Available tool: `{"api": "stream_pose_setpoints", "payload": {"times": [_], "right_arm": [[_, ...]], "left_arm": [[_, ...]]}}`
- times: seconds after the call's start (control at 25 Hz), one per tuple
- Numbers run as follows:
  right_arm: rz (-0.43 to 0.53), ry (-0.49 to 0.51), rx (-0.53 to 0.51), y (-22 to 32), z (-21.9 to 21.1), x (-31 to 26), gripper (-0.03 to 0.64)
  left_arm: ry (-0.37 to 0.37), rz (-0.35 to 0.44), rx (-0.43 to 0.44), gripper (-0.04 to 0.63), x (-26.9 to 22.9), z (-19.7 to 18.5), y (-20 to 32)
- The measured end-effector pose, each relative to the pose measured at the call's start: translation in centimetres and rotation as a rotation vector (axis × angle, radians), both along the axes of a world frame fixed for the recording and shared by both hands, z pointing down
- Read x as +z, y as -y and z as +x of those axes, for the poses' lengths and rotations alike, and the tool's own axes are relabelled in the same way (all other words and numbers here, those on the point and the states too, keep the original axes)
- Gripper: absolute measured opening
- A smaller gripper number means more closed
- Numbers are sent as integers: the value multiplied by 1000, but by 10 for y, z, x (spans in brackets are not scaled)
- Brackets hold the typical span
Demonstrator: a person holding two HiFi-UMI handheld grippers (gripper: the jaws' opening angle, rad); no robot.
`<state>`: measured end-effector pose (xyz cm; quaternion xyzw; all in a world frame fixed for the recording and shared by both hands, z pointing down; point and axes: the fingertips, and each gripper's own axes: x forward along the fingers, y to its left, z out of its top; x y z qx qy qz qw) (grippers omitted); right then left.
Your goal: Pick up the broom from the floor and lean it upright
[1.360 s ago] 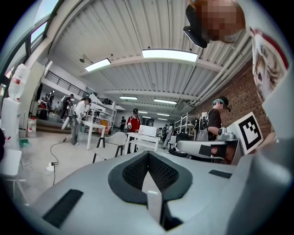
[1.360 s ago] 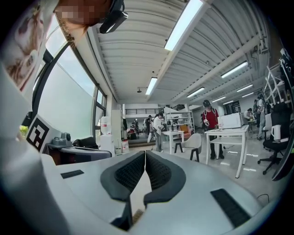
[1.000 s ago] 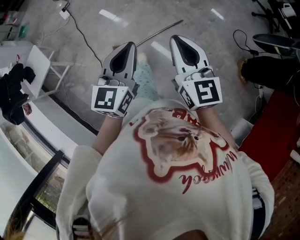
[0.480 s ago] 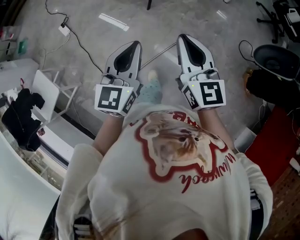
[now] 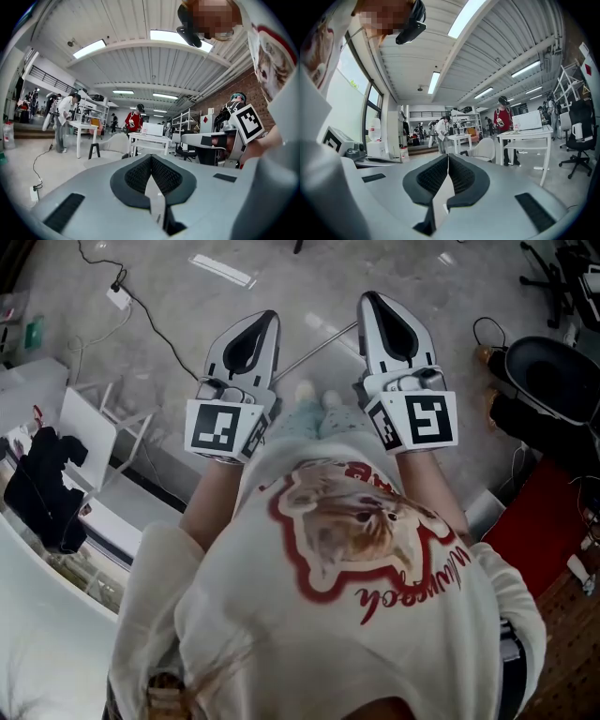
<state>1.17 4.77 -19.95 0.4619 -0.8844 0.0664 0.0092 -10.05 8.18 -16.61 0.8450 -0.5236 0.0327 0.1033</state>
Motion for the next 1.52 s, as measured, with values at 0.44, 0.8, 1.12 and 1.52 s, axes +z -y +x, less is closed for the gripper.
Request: {"api": "stream_pose_setpoints", "payload": {"times": [0.44,0.8,1.12,1.52], "right_arm": [[-58,1,-3,61,6,47,28],[-112,-80,9,100,25,153,28],[-170,-201,-11,105,21,291,28],[-226,-245,-53,106,27,437,28]], "left_arm": [[71,-129,-32,20,84,1,46],[78,-221,-40,21,193,20,93],[28,-304,71,33,331,37,101],[196,-554,295,284,559,65,70]]}}
